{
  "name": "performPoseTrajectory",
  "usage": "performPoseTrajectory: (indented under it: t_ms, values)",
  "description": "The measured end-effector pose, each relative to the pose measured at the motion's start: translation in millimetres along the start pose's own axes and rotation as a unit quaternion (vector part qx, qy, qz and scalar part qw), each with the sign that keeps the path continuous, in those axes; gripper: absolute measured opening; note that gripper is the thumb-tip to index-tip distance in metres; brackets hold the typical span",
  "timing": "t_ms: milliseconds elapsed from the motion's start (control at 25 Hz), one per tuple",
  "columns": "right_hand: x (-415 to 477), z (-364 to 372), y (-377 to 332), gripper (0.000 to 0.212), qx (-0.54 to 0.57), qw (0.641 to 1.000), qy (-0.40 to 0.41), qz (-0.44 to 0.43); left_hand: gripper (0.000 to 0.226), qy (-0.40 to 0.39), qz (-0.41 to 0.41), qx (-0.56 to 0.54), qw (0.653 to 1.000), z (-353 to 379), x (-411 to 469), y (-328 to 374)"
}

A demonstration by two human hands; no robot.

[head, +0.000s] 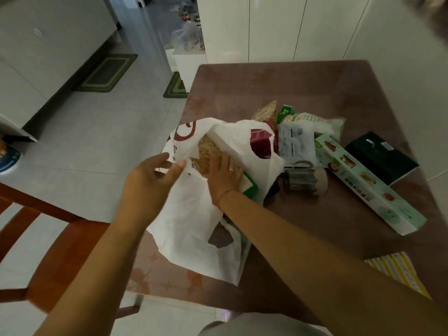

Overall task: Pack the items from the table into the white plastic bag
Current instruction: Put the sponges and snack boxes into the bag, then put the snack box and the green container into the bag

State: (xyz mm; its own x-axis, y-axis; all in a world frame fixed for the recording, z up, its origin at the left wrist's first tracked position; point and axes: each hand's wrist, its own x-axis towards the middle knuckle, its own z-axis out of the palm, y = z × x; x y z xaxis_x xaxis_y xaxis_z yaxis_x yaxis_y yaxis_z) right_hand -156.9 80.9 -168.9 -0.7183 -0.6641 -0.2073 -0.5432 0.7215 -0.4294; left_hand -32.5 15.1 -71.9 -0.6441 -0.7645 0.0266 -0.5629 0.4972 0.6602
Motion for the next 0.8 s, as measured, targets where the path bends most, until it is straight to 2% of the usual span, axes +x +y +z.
performPoseTrajectory:
  t_ms: [120, 200, 280, 320, 400, 440, 480, 520, 560, 600, 640, 720, 800]
  values:
    - [-12, 8, 9, 0.077, 0.017, 0.998, -0.005, -0.056, 0.093, -0.038, -0.008, 0.049, 0.998, 29, -16, 5]
    - [-21, -1, 19, 0.069, 0.104, 0.988, 0.041, -0.107, 0.106, -0.042, -0.044, 0.076, 0.995, 48, -30, 10]
    - [-35, -15, 40, 0.047, 0.211, 0.957, 0.136, -0.146, 0.113, -0.024, -0.046, 0.102, 0.993, 65, -49, 13]
    - [-43, -19, 55, 0.038, 0.226, 0.942, 0.207, -0.139, 0.116, -0.007, -0.035, 0.109, 0.993, 73, -58, 13]
    - [-57, -19, 92, 0.039, 0.241, 0.915, 0.322, -0.035, 0.116, 0.017, -0.042, 0.111, 0.993, 83, -75, 11]
    - [-62, -16, 110, 0.050, 0.269, 0.906, 0.322, 0.045, 0.114, 0.023, -0.063, 0.105, 0.992, 87, -80, 8]
    - [-64, -10, 123, 0.059, 0.311, 0.903, 0.272, 0.120, 0.109, 0.026, -0.088, 0.093, 0.991, 89, -83, 5]
    - [-65, -1, 131, 0.060, 0.353, 0.899, 0.190, 0.174, 0.102, 0.024, -0.110, 0.079, 0.991, 88, -84, 2]
    - [-64, 10, 134, 0.051, 0.382, 0.897, 0.101, 0.199, 0.093, 0.018, -0.130, 0.059, 0.990, 87, -82, -1]
    - [-64, 20, 133, 0.037, 0.391, 0.898, 0.035, 0.198, 0.081, 0.012, -0.149, 0.032, 0.988, 84, -78, -5]
    - [-64, 28, 130, 0.029, 0.388, 0.902, 0.006, 0.190, 0.068, 0.006, -0.167, 0.004, 0.986, 80, -73, -7]
    - [-60, 35, 122, 0.026, 0.397, 0.902, 0.009, 0.171, 0.046, -0.002, -0.171, -0.033, 0.985, 70, -64, -9]
    - [-55, 27, 114, 0.023, 0.415, 0.897, 0.044, 0.143, 0.038, -0.001, -0.152, -0.082, 0.985, 56, -61, -6]
